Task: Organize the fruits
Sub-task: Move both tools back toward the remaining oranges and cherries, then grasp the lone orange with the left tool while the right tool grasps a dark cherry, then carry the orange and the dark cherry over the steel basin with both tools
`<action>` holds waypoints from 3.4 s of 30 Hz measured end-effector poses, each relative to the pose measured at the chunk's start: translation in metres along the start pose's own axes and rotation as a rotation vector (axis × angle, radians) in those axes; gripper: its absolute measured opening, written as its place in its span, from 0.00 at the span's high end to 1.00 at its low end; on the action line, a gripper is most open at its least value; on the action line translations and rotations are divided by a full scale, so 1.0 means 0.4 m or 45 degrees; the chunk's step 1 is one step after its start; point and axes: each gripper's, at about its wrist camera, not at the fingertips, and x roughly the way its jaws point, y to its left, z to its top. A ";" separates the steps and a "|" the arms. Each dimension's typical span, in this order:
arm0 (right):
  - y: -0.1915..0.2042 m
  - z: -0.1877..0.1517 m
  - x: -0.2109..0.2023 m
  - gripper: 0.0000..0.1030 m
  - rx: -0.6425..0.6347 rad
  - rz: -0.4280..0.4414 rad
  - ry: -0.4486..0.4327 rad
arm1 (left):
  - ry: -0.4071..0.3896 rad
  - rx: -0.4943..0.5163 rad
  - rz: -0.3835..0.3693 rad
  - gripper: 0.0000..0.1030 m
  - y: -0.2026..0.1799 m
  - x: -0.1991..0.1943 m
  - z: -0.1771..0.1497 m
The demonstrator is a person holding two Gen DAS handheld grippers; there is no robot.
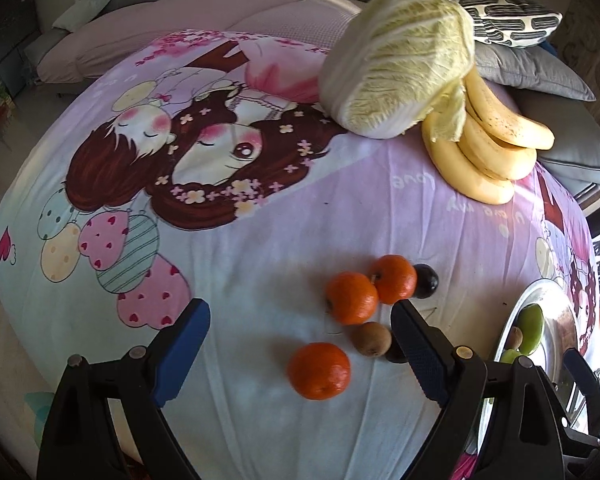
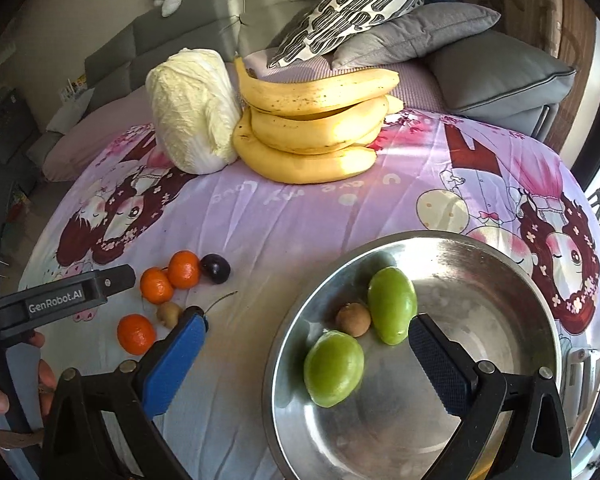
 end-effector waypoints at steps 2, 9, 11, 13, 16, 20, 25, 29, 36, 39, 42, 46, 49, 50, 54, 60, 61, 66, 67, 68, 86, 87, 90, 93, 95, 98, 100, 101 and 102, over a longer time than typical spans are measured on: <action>0.020 0.000 0.008 0.00 -0.021 0.016 0.017 | 0.005 0.005 0.012 0.11 0.016 -0.002 -0.001; 0.094 0.002 0.027 0.00 -0.059 0.127 0.016 | -0.025 -0.021 0.032 0.11 0.069 -0.011 0.002; 0.112 0.002 0.035 0.00 -0.072 0.131 0.020 | -0.024 -0.037 0.033 0.11 0.082 -0.011 0.005; 0.122 0.002 0.045 0.00 -0.066 0.156 0.034 | -0.030 -0.047 0.042 0.11 0.093 -0.014 0.008; 0.140 0.000 0.058 0.00 -0.088 0.163 0.051 | -0.025 -0.056 0.051 0.11 0.108 -0.016 0.009; 0.172 -0.005 0.078 0.00 -0.130 0.185 0.086 | -0.010 -0.067 0.053 0.11 0.121 -0.015 0.003; 0.212 -0.021 0.099 0.00 -0.205 0.209 0.124 | 0.024 -0.086 0.046 0.11 0.131 0.002 -0.004; 0.219 -0.033 0.114 0.00 -0.224 0.193 0.145 | 0.055 -0.095 0.026 0.11 0.135 0.014 -0.012; 0.221 -0.045 0.128 0.07 -0.242 0.189 0.163 | 0.096 -0.113 -0.048 0.14 0.136 0.039 -0.027; 0.221 -0.046 0.132 0.15 -0.248 0.191 0.160 | 0.120 -0.121 -0.100 0.22 0.135 0.047 -0.035; 0.212 -0.041 0.128 0.24 -0.240 0.189 0.144 | 0.135 -0.136 -0.149 0.24 0.134 0.052 -0.039; 0.195 -0.037 0.126 0.29 -0.228 0.166 0.136 | 0.144 -0.130 -0.195 0.24 0.120 0.052 -0.039; 0.194 -0.037 0.140 0.42 -0.224 0.165 0.155 | 0.170 -0.121 -0.247 0.26 0.105 0.056 -0.043; 0.195 -0.037 0.144 0.45 -0.227 0.161 0.159 | 0.180 -0.116 -0.261 0.29 0.098 0.059 -0.045; 0.202 -0.040 0.158 0.46 -0.250 0.155 0.171 | 0.217 -0.106 -0.298 0.30 0.077 0.074 -0.050; 0.220 -0.037 0.181 0.49 -0.288 0.141 0.179 | 0.263 -0.116 -0.338 0.34 0.061 0.099 -0.055; 0.221 -0.036 0.185 0.49 -0.293 0.140 0.182 | 0.271 -0.121 -0.345 0.34 0.057 0.105 -0.056; 0.231 -0.035 0.189 0.52 -0.320 0.144 0.172 | 0.277 -0.119 -0.356 0.40 0.057 0.106 -0.060; 0.234 -0.035 0.189 0.52 -0.326 0.145 0.171 | 0.281 -0.121 -0.357 0.41 0.056 0.110 -0.060; 0.237 -0.036 0.191 0.52 -0.334 0.147 0.173 | 0.285 -0.121 -0.355 0.42 0.056 0.113 -0.061; 0.226 -0.042 0.189 0.72 -0.340 0.138 0.192 | 0.250 -0.184 -0.373 0.59 0.074 0.111 -0.051; 0.224 -0.042 0.188 0.72 -0.334 0.142 0.192 | 0.247 -0.186 -0.373 0.59 0.078 0.109 -0.051; 0.212 -0.043 0.176 0.72 -0.309 0.157 0.186 | 0.244 -0.192 -0.378 0.59 0.085 0.105 -0.051; 0.201 -0.045 0.163 0.72 -0.283 0.169 0.175 | 0.243 -0.196 -0.385 0.60 0.091 0.101 -0.052; 0.196 -0.046 0.152 0.72 -0.274 0.168 0.163 | 0.241 -0.199 -0.389 0.60 0.096 0.099 -0.051; 0.191 -0.043 0.139 0.72 -0.258 0.179 0.145 | 0.234 -0.204 -0.385 0.60 0.101 0.093 -0.052; 0.190 -0.042 0.132 0.72 -0.256 0.179 0.135 | 0.224 -0.209 -0.376 0.60 0.109 0.087 -0.051; 0.189 -0.042 0.130 0.72 -0.254 0.180 0.133 | 0.219 -0.213 -0.373 0.60 0.111 0.084 -0.051; 0.189 -0.042 0.127 0.72 -0.253 0.180 0.131 | 0.213 -0.214 -0.367 0.60 0.113 0.081 -0.050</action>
